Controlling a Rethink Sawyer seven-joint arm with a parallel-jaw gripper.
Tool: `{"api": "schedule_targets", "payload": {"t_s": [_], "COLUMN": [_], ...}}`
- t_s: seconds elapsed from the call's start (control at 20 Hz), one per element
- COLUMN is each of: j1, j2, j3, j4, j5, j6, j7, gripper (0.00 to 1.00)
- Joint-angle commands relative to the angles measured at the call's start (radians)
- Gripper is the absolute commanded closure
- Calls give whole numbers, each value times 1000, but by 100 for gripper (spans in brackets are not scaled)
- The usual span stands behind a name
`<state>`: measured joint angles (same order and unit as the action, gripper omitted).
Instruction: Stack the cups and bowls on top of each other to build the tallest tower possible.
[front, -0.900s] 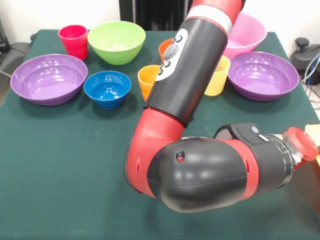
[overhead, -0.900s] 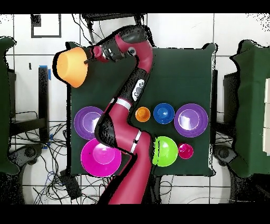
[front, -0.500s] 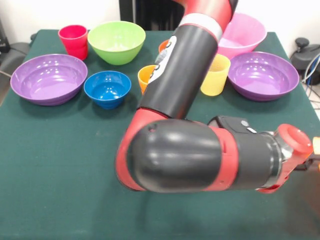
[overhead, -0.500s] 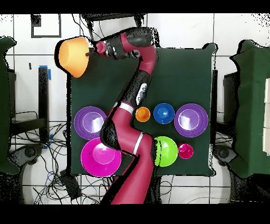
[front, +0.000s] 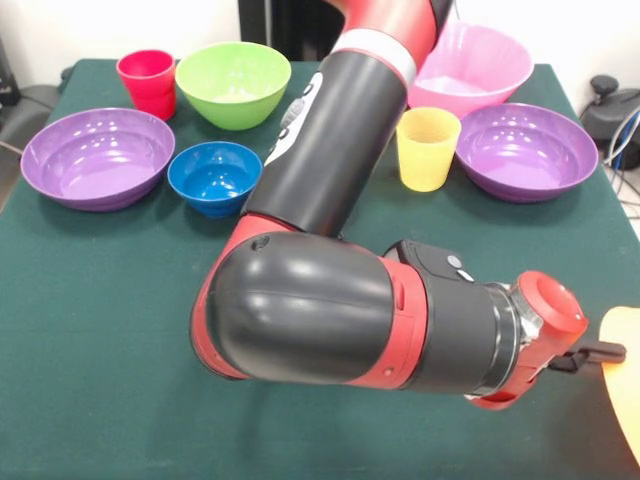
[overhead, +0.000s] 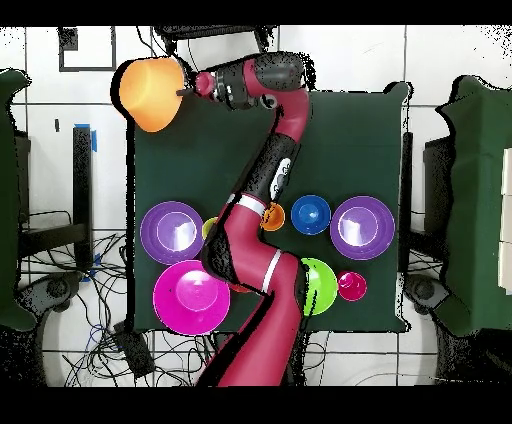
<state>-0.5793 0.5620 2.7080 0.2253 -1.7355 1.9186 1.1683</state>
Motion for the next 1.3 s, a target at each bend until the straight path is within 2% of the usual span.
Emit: {"api": "schedule_targets", "payload": {"t_s": [0.05, 0.35, 0.75, 1.0, 1.15, 1.3], "j1": [-35, -47, -82, -120, -146, -171], "j2": [-53, -43, -58, -48, -38, -27], "j3": [-170, -201, -228, -310, -374, -421], "j4": [-183, -177, -191, -142, -101, -80], "j5": [-42, -33, -103, -54, -3, 27], "j6": [-25, 8, 167, 217, 241, 239], "j7": [-102, -103, -147, -113, -88, -106], "gripper": [100, 100, 100, 100, 100, 100]}}
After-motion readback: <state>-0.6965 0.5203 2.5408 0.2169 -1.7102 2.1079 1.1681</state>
